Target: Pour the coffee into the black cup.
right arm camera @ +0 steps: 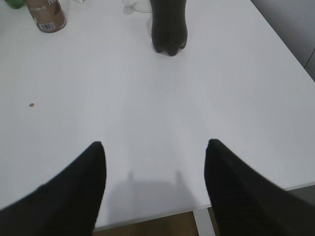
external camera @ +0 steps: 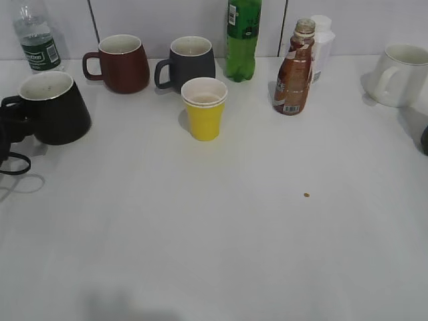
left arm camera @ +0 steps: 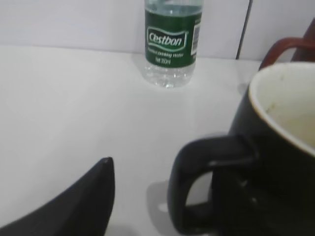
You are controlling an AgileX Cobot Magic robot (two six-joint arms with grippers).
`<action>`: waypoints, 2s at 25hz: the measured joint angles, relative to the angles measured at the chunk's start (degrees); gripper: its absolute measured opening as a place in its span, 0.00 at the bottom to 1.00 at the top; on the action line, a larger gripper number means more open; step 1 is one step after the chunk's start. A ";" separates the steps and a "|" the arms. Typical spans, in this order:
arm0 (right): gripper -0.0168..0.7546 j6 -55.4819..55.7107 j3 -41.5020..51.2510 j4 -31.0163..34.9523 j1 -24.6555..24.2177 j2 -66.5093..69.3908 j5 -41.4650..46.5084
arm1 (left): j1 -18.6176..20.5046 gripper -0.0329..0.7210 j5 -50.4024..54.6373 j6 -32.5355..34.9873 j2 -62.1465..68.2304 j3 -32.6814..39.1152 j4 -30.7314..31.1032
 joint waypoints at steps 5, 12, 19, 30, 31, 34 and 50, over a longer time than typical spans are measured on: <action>0.67 0.00 0.00 0.00 0.00 0.00 0.00 | 1.33 0.67 1.11 0.00 0.09 -1.18 1.46; 0.67 0.00 0.00 0.07 0.00 0.00 0.00 | 2.20 0.67 1.79 0.00 1.77 -3.04 4.97; 0.67 0.00 0.00 0.09 0.00 0.00 0.00 | 2.20 0.56 0.54 -0.04 7.21 -9.17 6.04; 0.67 0.00 0.00 0.14 0.00 0.00 0.00 | 2.20 0.10 -2.39 -0.62 9.24 -11.57 11.59; 0.67 0.00 0.00 0.14 0.00 0.00 0.00 | 2.20 0.10 -2.80 -0.56 9.24 -11.57 11.87; 0.67 0.00 0.00 0.14 0.00 0.00 0.00 | 2.20 0.10 -3.44 -0.80 8.64 -11.15 12.92; 0.67 0.00 0.00 0.14 0.00 0.00 0.00 | 2.20 0.10 -8.11 -19.73 -2.03 -6.37 38.06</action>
